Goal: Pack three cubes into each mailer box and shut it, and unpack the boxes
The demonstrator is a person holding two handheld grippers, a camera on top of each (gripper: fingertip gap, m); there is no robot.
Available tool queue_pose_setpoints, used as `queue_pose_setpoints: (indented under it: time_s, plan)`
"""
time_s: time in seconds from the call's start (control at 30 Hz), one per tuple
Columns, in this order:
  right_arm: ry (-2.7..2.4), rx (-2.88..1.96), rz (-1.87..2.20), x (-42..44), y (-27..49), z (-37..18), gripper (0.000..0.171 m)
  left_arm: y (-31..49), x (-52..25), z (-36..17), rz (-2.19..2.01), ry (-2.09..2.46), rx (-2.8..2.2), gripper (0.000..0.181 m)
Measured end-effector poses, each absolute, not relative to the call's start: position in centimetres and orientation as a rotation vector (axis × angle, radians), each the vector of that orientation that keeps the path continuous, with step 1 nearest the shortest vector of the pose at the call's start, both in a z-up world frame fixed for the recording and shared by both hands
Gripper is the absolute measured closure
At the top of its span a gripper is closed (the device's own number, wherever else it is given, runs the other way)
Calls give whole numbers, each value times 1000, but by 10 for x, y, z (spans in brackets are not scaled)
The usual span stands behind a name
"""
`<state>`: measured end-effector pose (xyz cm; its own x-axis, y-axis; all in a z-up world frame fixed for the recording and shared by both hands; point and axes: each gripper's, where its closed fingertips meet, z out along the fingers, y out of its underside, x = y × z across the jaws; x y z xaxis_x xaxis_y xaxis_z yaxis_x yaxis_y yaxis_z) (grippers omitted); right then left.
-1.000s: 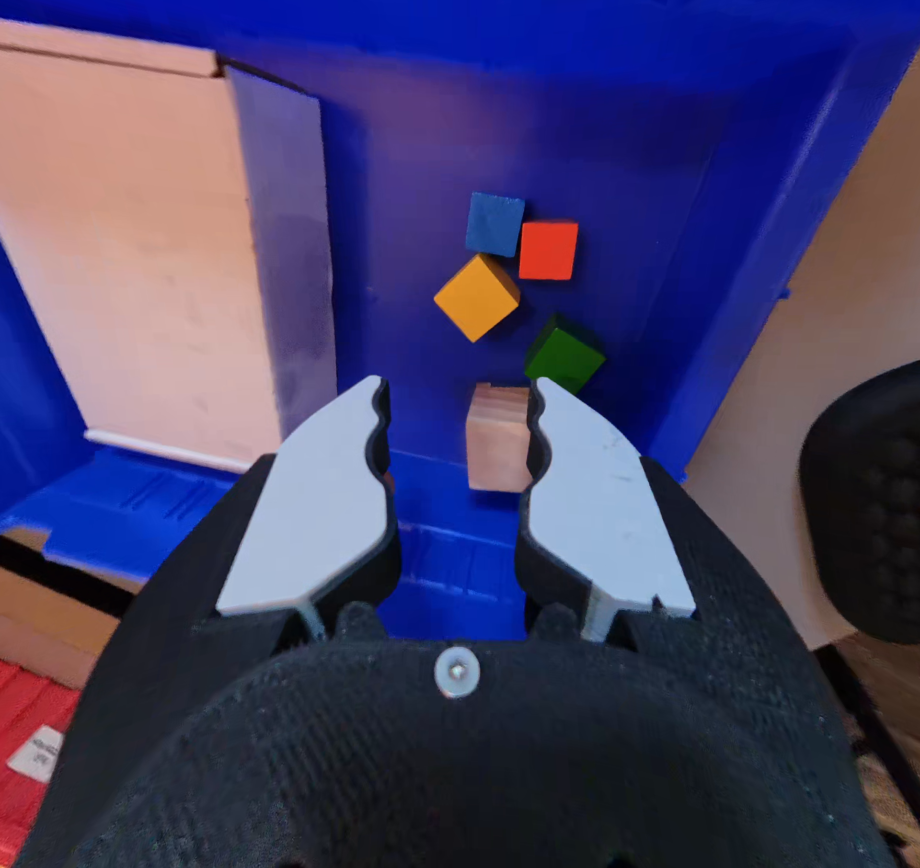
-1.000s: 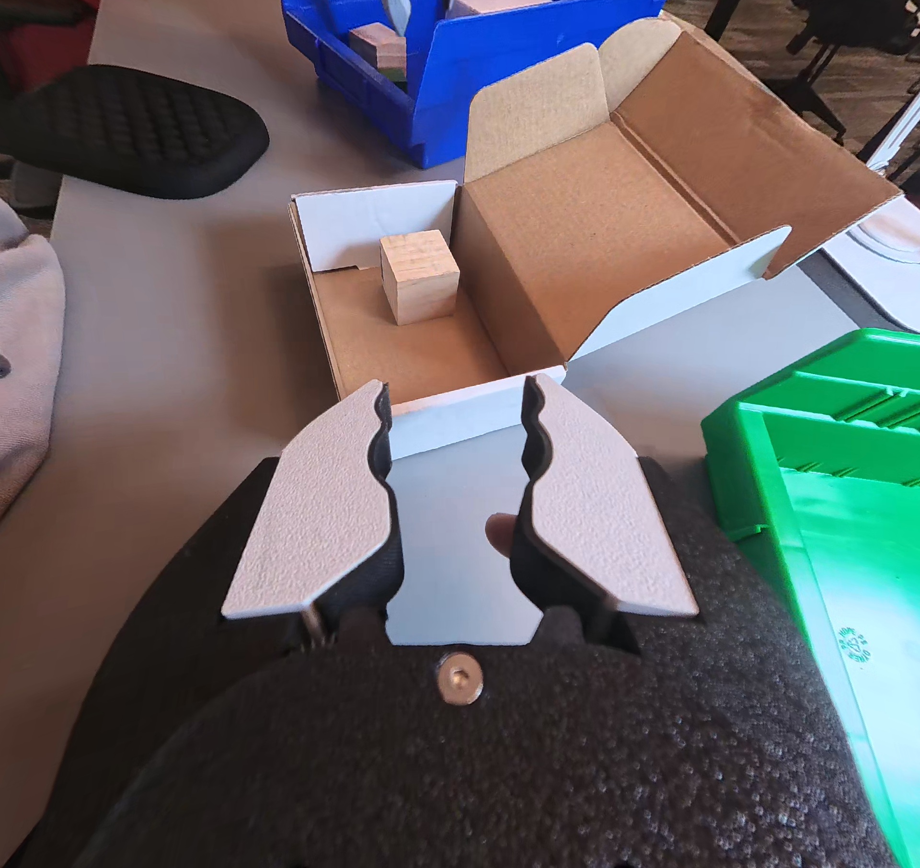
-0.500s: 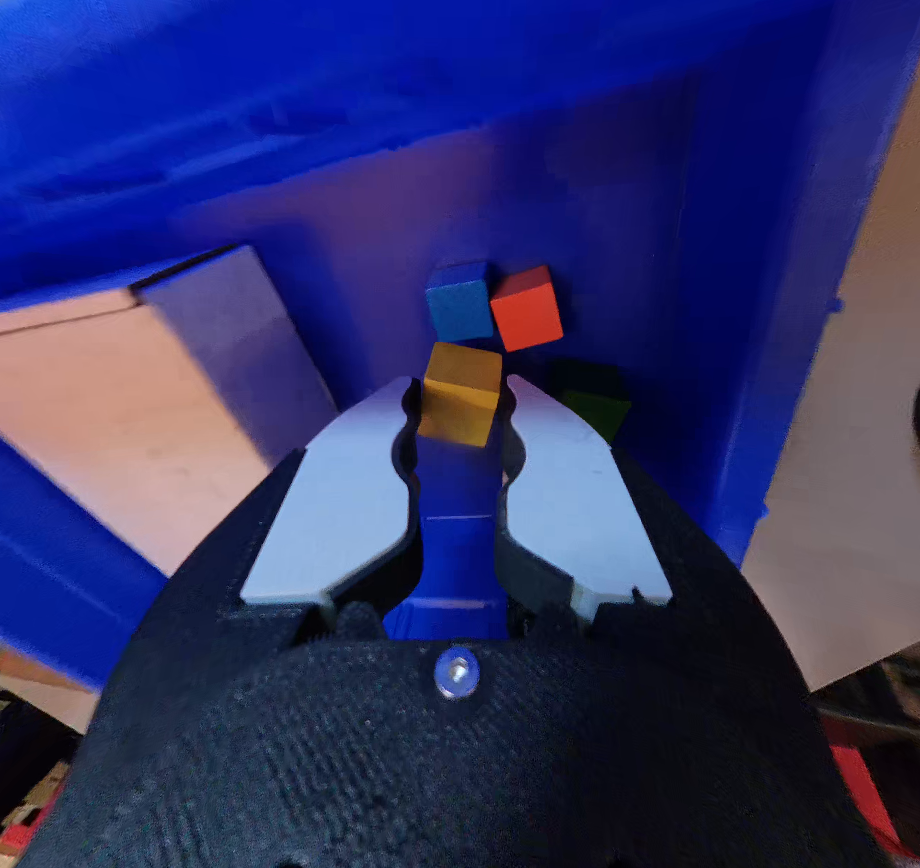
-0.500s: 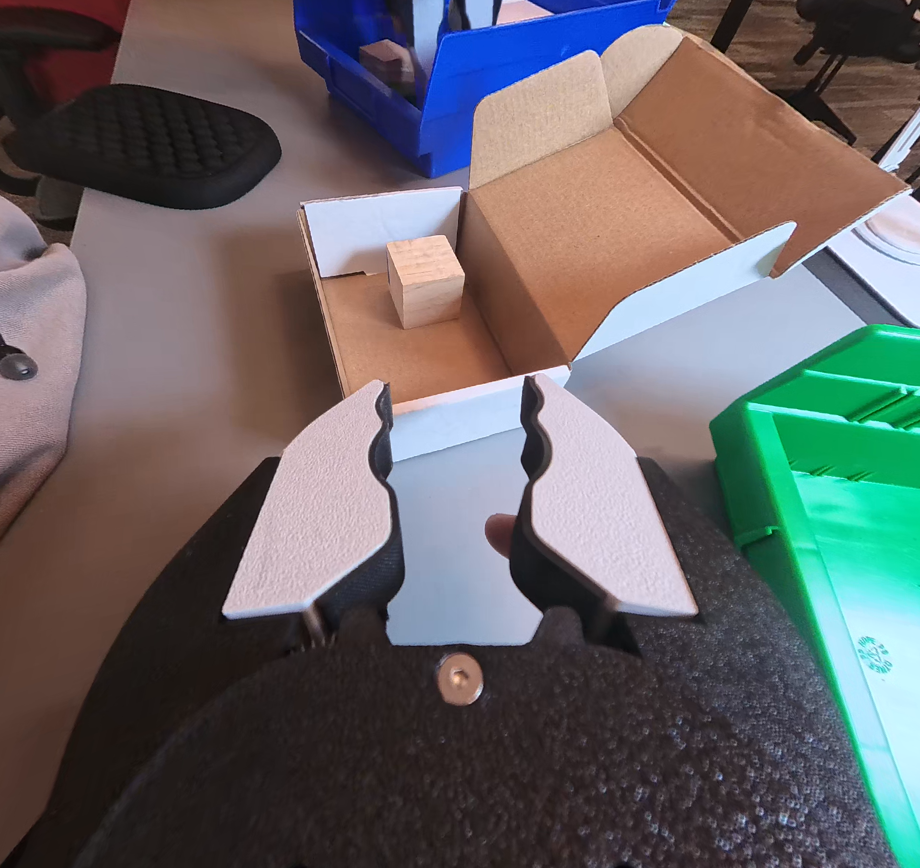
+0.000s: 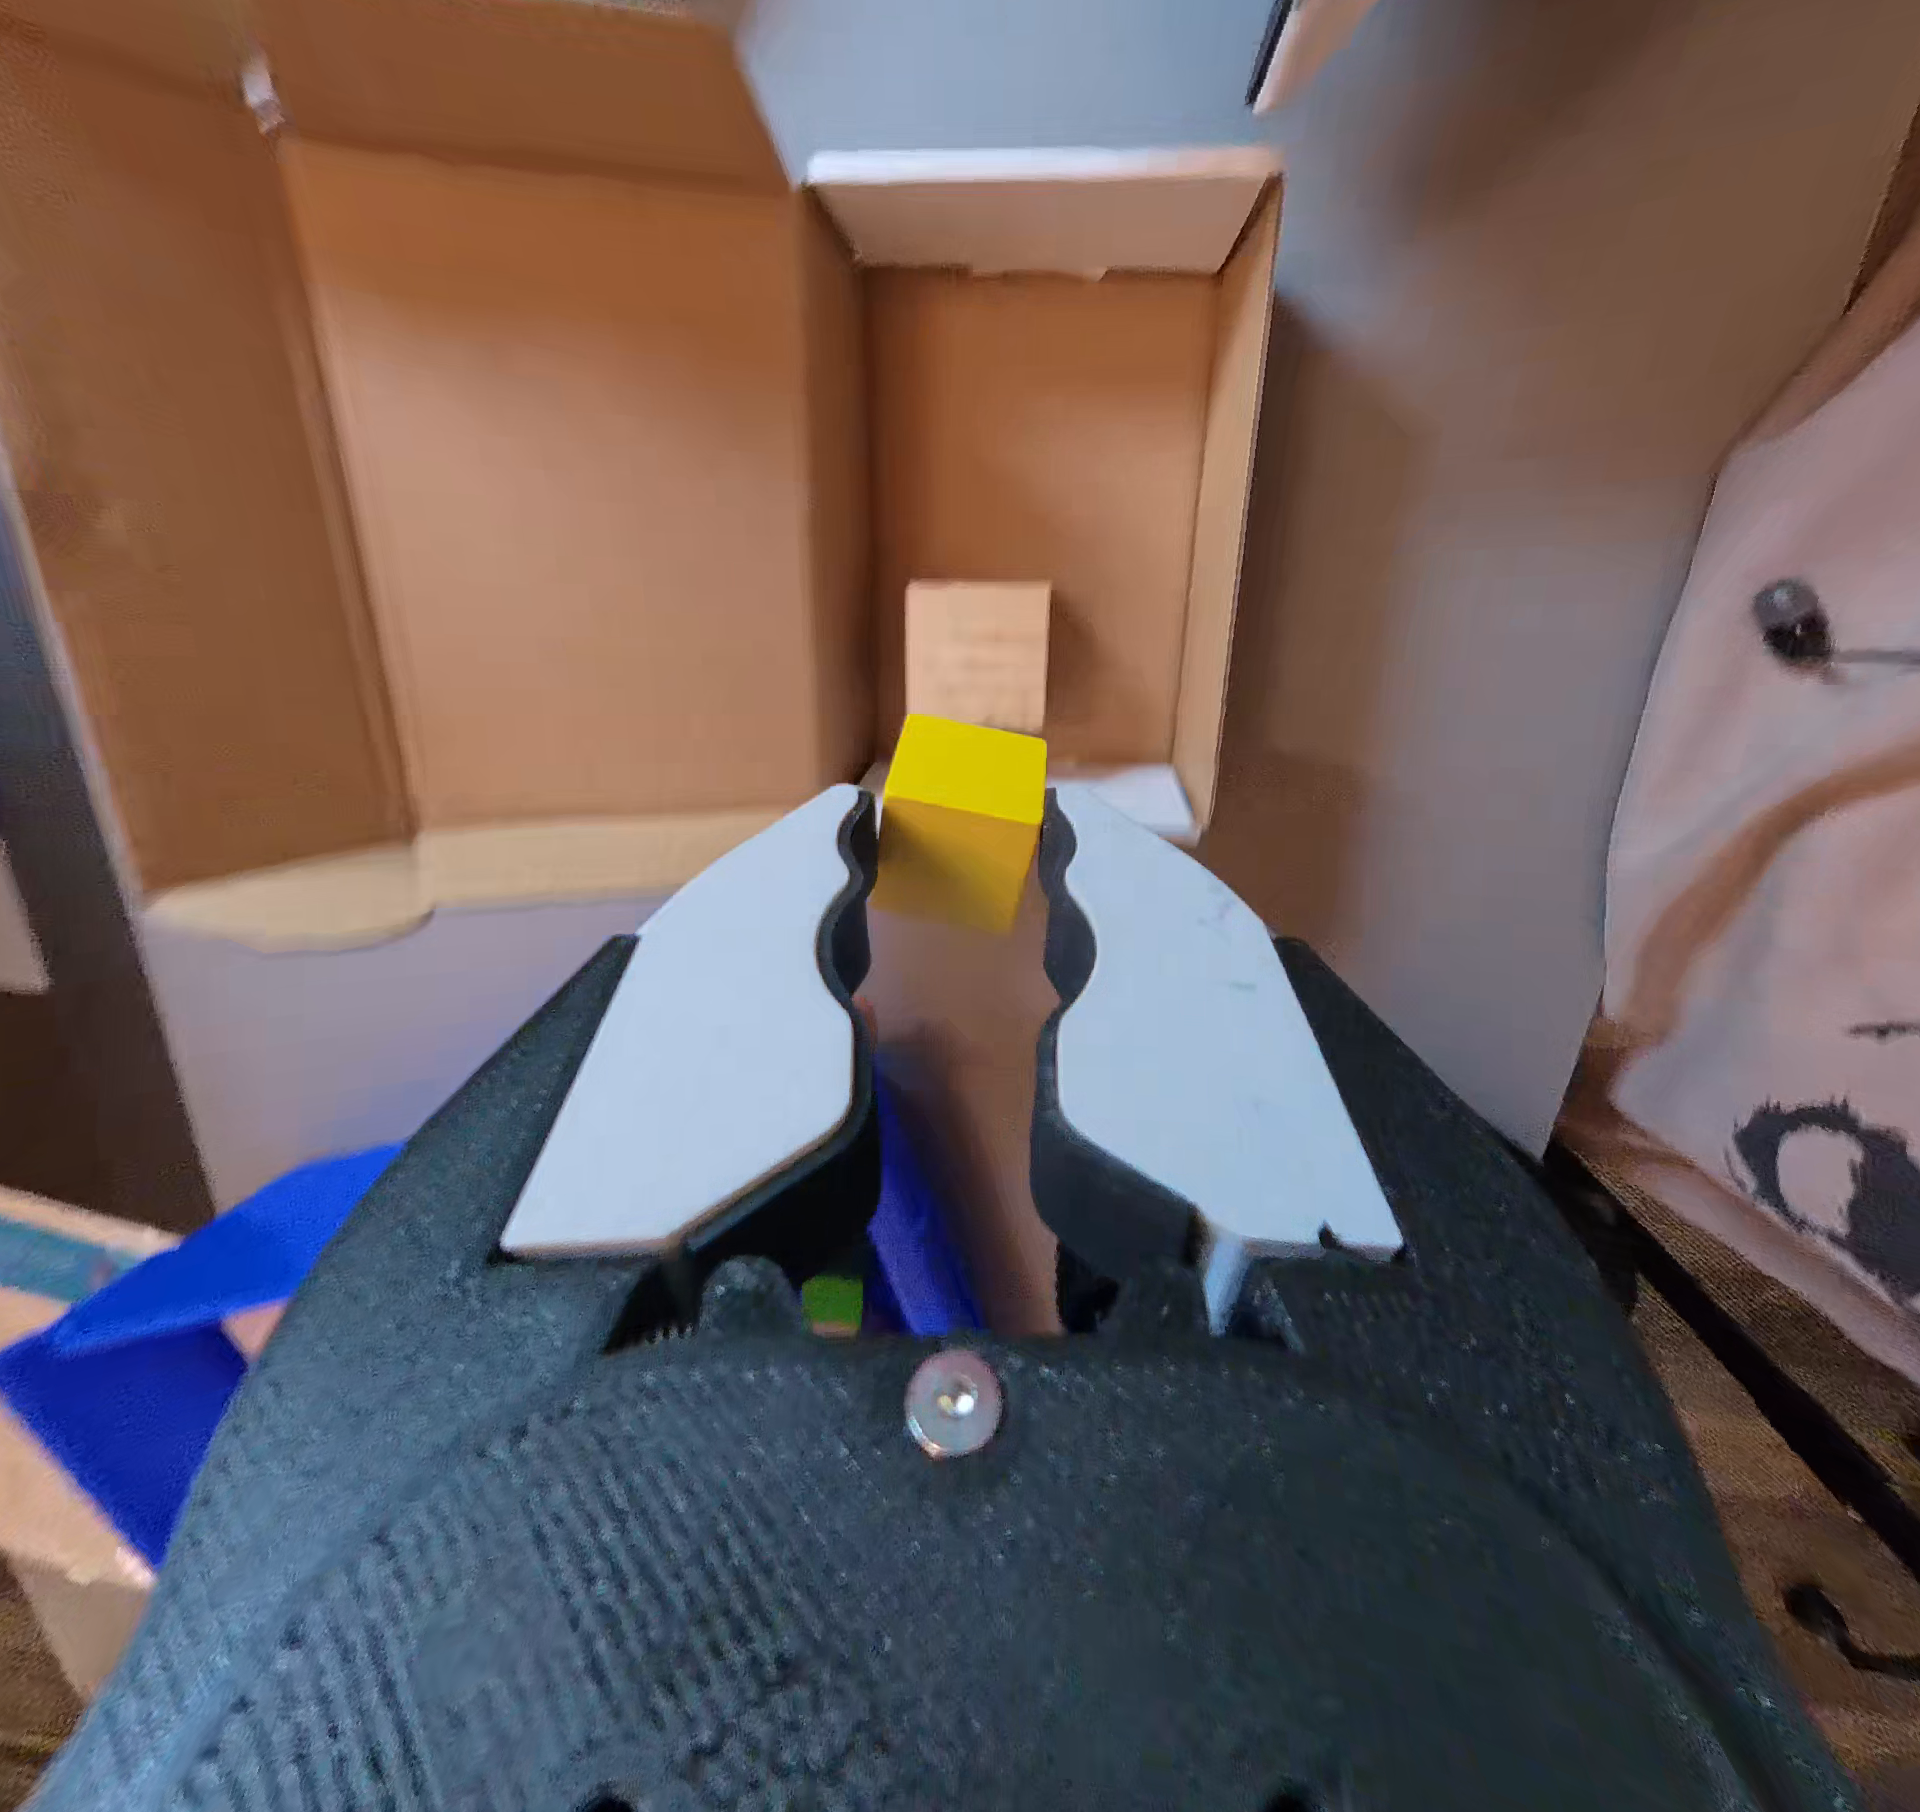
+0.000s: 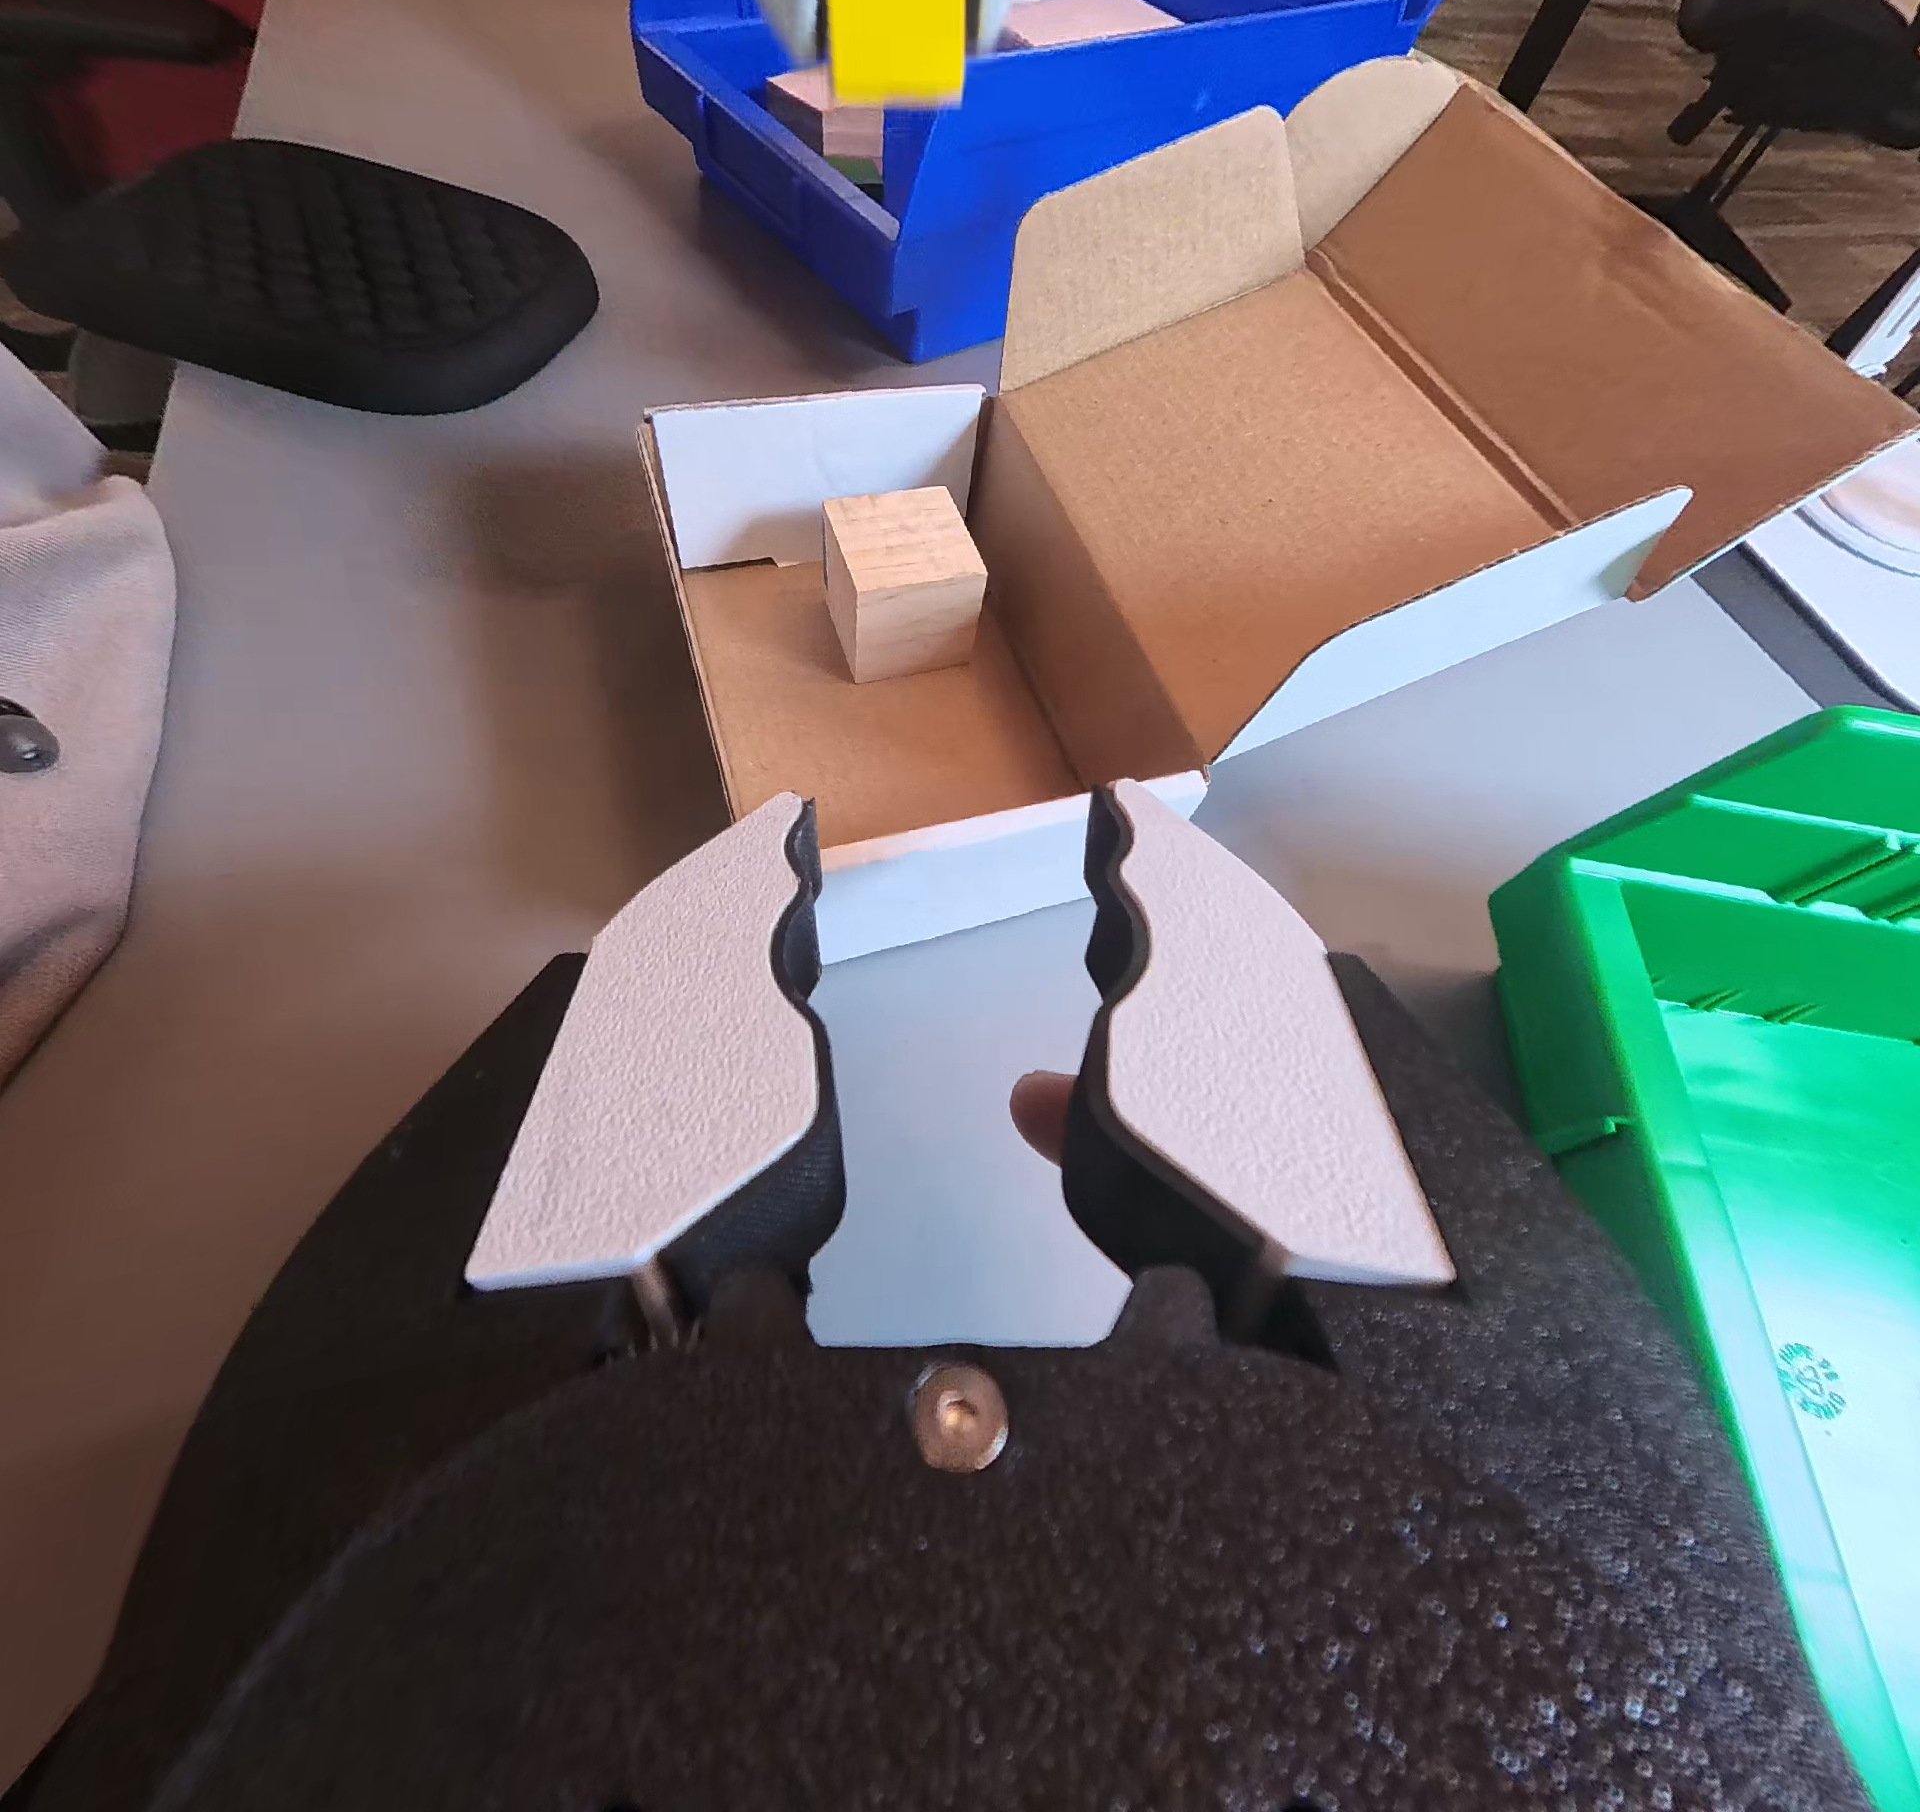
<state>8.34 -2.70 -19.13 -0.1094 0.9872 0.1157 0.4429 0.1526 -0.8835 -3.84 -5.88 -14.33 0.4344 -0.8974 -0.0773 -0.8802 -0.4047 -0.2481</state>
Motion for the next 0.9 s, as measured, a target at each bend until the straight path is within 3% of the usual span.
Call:
queue_pose_setpoints:
  time_s: [0.03, 0.37, 0.9]
  plan:
    - [-1670, -1391, 900, 84, -27, -191, 122, -55, -25, -156, -105, 1566, -2446, 151]
    - [-1666, -1404, 897, 90, -21, -194, 123, -35, 17, -252, -13, 1681, -2619, 152]
    - [-1673, -1404, 891, 89, -23, -195, 124, -27, 4, -242, 52, 1658, -2530, 144]
